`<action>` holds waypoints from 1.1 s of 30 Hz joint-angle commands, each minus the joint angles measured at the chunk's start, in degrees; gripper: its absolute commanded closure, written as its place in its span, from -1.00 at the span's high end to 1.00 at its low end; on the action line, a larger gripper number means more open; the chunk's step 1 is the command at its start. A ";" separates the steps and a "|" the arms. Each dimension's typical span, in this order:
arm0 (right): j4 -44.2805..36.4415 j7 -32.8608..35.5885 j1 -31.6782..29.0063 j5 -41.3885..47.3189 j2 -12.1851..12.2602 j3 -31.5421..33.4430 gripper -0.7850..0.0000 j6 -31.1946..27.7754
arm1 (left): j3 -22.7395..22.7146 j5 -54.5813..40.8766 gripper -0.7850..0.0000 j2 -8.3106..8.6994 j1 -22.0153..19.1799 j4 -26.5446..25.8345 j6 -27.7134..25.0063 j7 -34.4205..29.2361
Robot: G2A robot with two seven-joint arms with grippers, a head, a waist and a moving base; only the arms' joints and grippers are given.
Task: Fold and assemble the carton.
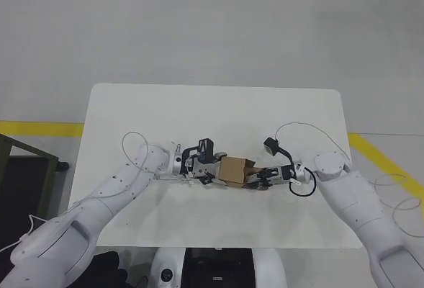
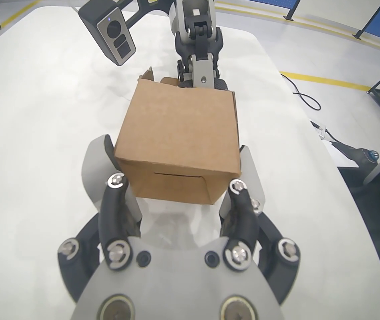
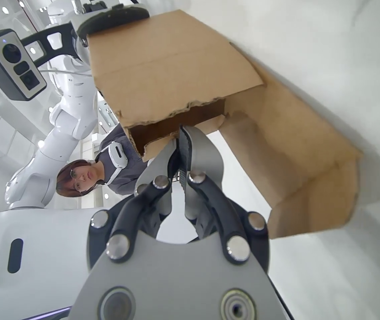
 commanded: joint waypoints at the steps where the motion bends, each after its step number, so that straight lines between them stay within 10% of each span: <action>1: -0.20 -0.07 -0.05 -0.04 0.25 0.69 -1.00 -0.15 | -0.14 0.07 0.41 -0.01 0.07 -0.01 0.01 0.08; 33: 7.30 1.08 2.72 7.66 -4.17 -3.58 -1.00 -2.79 | -1.88 0.29 0.44 -0.31 0.86 -1.08 -0.96 -1.40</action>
